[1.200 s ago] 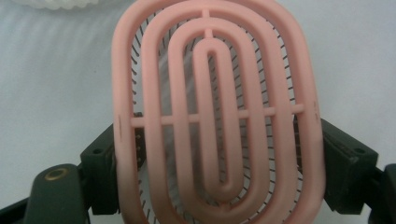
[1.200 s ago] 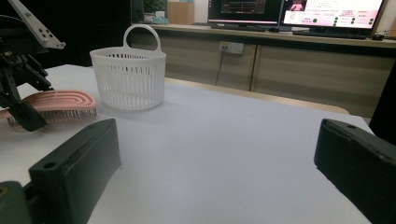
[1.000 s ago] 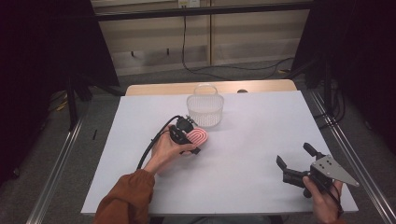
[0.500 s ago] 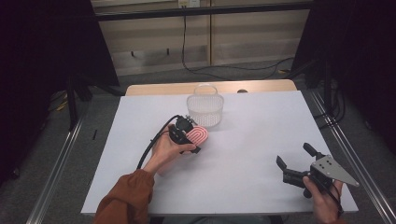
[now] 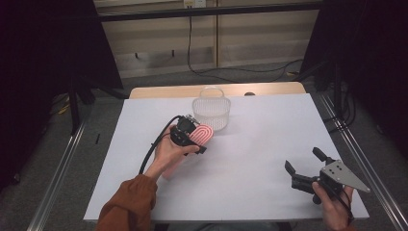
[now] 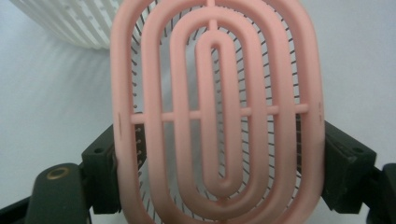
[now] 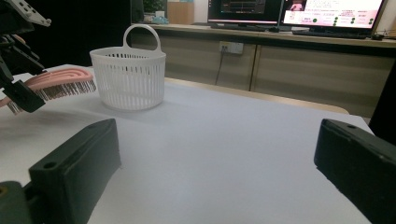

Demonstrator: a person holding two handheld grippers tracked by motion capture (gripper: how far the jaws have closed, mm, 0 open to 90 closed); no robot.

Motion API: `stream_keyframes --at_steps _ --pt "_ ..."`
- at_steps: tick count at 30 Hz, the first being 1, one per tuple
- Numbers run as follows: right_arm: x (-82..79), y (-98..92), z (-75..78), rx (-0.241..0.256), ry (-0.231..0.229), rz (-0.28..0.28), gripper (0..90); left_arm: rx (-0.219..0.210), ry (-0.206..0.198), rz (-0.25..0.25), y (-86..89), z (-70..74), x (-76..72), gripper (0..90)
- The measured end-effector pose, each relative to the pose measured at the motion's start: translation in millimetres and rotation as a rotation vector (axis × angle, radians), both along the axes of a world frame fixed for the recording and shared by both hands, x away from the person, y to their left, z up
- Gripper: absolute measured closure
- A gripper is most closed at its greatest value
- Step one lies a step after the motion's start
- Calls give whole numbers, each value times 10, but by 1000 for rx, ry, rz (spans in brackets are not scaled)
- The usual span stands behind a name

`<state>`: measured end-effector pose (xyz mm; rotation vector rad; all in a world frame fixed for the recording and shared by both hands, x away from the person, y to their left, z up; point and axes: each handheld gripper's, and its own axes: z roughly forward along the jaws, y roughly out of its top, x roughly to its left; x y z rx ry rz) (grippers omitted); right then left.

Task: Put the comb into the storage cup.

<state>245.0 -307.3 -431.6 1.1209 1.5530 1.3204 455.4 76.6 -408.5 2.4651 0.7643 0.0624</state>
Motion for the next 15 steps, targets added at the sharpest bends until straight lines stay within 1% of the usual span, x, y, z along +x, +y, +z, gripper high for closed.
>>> stream_keyframes --at_steps 4,5,6,7,8,9,10,11,13,14,15 --pt "-2 0 1 2 0 -2 0 -41 -26 20 23 41 -24 197" --pt "-2 -1 1 2 -1 -2 0 -36 -33 1 31 49 -21 196" --pt "-2 -1 1 3 -1 -2 0 -53 -45 3 26 54 -38 196" --pt "-2 -1 1 1 -1 -2 0 -27 -60 -21 43 75 -34 196" --pt "-3 0 2 3 -1 -2 0 -52 -57 0 32 73 -54 196" --pt "-3 -1 2 2 0 -1 0 -45 -69 -23 47 90 -50 196" --pt "-3 -1 2 1 -1 -2 0 -70 -77 -5 41 93 -68 197" --pt "-2 -1 2 0 -2 -4 0 -64 -82 -18 52 111 -66 196" --pt "-4 -2 3 0 -1 -4 0 -90 -90 -7 64 138 -80 196" --pt "-5 -2 3 1 -1 -5 0 -93 -100 -9 78 153 -83 196" --pt "-5 -2 3 1 -1 -5 0 -110 -106 -2 86 162 -94 196"
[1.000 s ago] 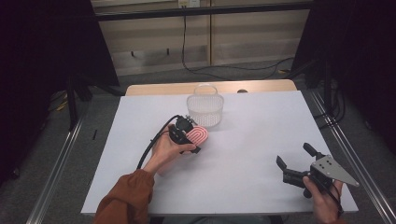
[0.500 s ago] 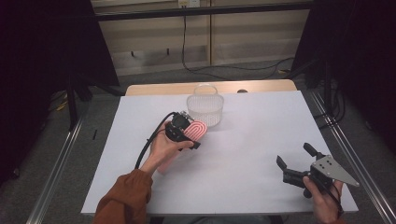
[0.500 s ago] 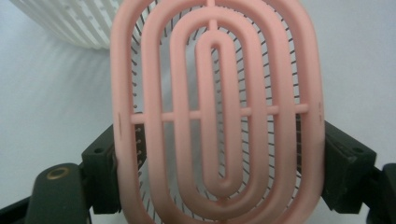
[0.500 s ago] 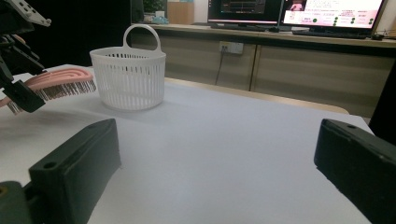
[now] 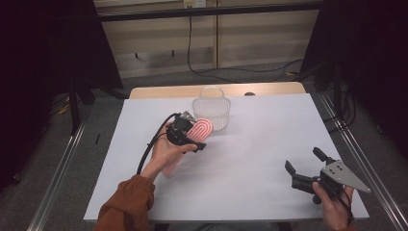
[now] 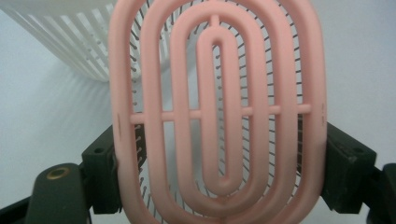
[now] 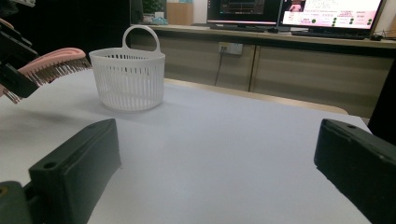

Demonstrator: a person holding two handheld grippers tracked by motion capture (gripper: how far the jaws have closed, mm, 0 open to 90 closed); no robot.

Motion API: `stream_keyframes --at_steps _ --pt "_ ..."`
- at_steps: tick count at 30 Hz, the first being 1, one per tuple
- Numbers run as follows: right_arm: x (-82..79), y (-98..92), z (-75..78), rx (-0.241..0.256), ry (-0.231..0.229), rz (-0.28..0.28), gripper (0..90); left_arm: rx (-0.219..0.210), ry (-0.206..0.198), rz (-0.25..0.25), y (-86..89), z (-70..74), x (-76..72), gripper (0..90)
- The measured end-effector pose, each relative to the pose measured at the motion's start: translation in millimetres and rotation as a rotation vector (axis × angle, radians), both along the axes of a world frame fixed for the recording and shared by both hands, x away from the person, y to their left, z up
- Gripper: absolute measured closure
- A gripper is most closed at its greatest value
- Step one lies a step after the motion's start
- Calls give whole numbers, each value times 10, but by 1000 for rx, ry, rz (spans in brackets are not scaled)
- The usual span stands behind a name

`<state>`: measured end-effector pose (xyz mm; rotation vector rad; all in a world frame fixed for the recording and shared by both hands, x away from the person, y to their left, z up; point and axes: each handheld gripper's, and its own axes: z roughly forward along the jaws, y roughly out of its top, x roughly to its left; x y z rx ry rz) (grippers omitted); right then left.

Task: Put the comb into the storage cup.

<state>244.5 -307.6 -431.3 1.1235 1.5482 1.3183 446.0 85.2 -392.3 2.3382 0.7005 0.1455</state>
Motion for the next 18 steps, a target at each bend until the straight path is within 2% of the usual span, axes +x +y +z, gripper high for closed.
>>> stream_keyframes --at_steps 1,2,13,18 --pt "-1 1 1 1 0 1 0 -11 -6 -7 7 8 -8 196" --pt "0 0 0 1 0 1 0 0 -27 -20 21 20 -11 197" --pt "-3 3 1 2 0 2 0 -81 -70 2 95 96 -57 197" --pt "-4 2 0 0 1 1 0 -98 -93 2 128 133 -77 197"
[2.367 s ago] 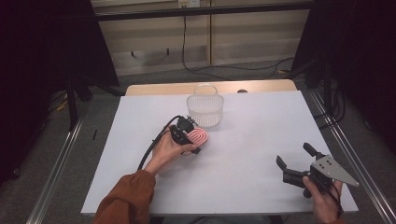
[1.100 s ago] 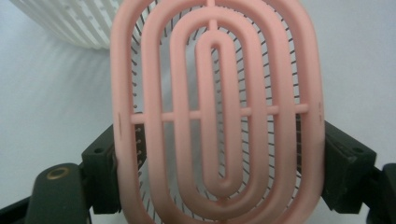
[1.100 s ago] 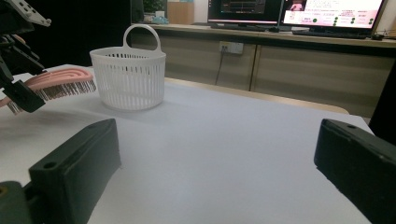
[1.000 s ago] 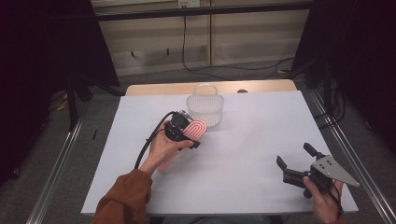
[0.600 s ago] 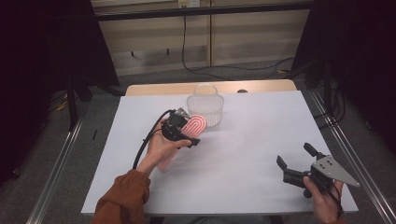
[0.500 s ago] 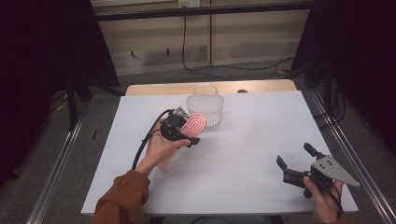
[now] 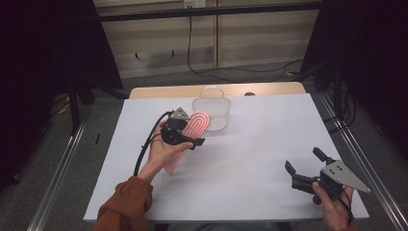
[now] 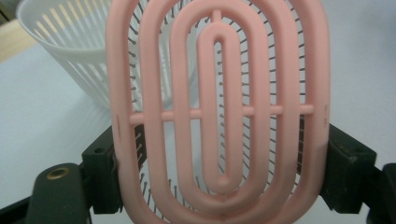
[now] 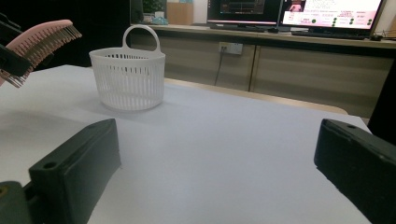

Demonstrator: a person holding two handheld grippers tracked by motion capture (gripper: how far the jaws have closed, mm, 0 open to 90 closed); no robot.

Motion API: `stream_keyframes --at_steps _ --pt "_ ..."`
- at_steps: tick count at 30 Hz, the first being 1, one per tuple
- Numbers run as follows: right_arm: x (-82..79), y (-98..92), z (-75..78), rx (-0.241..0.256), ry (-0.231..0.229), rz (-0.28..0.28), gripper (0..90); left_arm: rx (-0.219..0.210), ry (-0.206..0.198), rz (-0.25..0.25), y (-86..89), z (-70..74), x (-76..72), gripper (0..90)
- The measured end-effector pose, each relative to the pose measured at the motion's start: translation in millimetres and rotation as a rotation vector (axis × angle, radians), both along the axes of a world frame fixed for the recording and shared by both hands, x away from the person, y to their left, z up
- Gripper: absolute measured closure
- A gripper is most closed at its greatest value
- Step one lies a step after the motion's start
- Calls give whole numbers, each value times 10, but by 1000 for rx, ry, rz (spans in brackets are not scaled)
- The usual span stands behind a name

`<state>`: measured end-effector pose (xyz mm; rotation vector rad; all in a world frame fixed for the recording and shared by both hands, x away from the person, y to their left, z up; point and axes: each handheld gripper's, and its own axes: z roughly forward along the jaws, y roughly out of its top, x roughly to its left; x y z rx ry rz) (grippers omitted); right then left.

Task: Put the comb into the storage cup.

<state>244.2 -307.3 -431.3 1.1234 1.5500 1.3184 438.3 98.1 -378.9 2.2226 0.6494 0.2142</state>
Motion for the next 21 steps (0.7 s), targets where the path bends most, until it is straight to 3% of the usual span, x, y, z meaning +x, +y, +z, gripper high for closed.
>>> stream_keyframes --at_steps 1,4,14,21 --pt "-1 0 1 0 -1 0 0 -10 -22 7 9 7 -8 197" --pt "-3 2 1 3 -1 -1 0 -35 -37 16 25 30 -18 197" --pt "-3 2 1 5 -1 -2 0 -113 -68 20 107 133 -47 197" --pt "-3 1 1 5 -1 -2 0 -162 -131 10 156 215 -79 197"
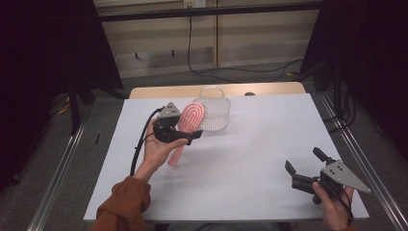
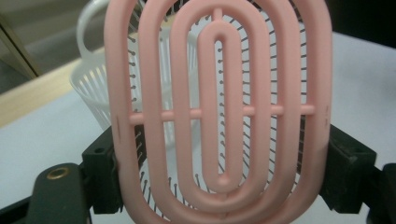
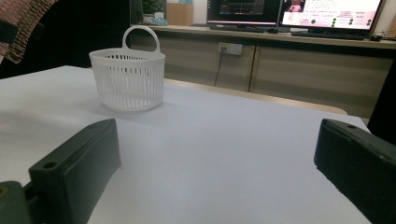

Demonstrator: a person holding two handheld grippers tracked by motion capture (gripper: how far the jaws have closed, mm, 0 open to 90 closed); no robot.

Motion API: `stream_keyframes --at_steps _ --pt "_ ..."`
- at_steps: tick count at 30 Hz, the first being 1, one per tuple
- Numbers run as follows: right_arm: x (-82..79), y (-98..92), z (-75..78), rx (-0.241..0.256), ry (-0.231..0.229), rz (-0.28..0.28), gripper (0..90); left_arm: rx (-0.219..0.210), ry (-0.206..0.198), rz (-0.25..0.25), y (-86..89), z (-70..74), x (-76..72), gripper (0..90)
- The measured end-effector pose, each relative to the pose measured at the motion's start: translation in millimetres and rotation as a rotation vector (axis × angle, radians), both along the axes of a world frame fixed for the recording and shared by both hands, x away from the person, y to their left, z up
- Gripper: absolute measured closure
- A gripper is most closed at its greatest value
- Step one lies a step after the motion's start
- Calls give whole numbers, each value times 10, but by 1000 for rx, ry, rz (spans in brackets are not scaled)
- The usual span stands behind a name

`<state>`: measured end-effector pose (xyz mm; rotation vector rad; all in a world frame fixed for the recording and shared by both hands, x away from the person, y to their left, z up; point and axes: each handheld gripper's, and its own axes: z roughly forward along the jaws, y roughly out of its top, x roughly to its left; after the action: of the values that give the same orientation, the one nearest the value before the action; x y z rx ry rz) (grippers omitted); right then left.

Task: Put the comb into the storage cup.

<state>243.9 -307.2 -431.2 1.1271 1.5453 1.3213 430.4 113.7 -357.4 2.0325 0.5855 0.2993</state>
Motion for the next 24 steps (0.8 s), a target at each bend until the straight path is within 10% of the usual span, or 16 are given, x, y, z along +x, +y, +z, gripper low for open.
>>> stream_keyframes --at_steps 24 --pt "-6 -1 5 -1 -7 -3 0 -177 -125 42 125 214 -110 197"
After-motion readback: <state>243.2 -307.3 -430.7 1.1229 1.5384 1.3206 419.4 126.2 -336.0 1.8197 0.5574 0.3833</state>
